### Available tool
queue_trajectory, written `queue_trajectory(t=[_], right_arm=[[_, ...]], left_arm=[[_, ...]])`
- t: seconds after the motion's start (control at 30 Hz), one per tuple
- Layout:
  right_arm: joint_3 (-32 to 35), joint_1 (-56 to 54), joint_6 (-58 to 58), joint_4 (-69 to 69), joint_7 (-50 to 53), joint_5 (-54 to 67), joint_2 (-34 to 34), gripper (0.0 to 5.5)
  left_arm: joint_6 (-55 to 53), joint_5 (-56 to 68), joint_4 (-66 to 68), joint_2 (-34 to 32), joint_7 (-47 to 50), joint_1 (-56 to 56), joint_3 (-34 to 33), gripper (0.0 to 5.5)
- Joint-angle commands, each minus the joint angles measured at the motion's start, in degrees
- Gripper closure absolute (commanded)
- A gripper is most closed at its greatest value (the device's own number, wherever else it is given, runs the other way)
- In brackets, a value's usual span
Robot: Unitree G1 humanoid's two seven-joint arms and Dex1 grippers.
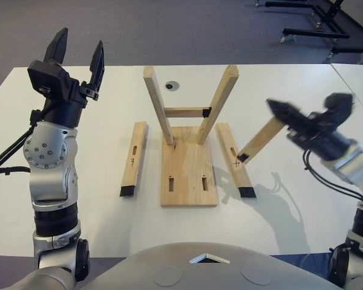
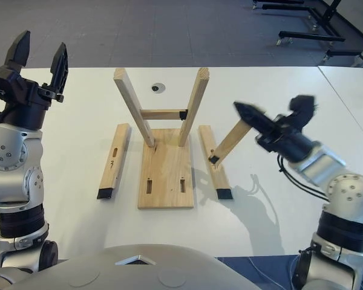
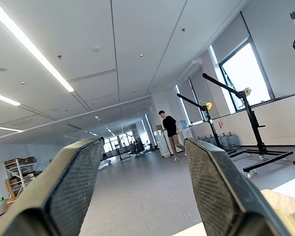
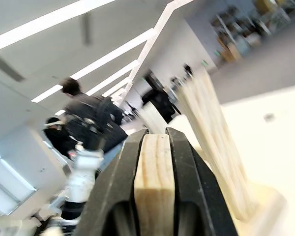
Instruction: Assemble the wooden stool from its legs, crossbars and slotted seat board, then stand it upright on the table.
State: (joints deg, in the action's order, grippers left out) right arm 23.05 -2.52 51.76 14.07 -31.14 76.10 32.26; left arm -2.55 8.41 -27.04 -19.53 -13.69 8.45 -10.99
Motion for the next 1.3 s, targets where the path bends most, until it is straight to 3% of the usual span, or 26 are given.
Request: queue_trajectory(t=[0.03, 0.17, 0.33, 0.67, 1.3], right_arm=[[-4.2, 1.9, -9.0, 5.5, 9.6, -11.4, -8.4, 5.11], [-6.2, 4.7, -11.4, 14.7, 18.3, -16.1, -12.3, 5.11], [-12.8, 6.2, -18.7, 20.7, 22.0, -34.8, -10.6, 5.11], [-18.4, 7.5, -30.0, 11.6, 23.7, -51.9, -16.1, 5.11], [-17.6, 7.8, -32.6, 14.1, 20.8, -52.3, -19.3, 5.11]], left_arm=[[-2.3, -1.2, -2.4, 0.6, 1.6, -2.5, 0.0, 2.53], [-2.8, -1.6, -3.9, 0.7, 2.7, -4.4, -1.0, 2.53], [-2.9, -2.2, -4.0, 0.5, 3.4, -4.5, -1.5, 2.53], [-2.1, -2.0, -0.6, 0.3, 2.7, -2.1, -1.0, 2.53], [-0.4, -3.6, 1.3, 0.5, 2.7, -0.7, 0.1, 2.53]])
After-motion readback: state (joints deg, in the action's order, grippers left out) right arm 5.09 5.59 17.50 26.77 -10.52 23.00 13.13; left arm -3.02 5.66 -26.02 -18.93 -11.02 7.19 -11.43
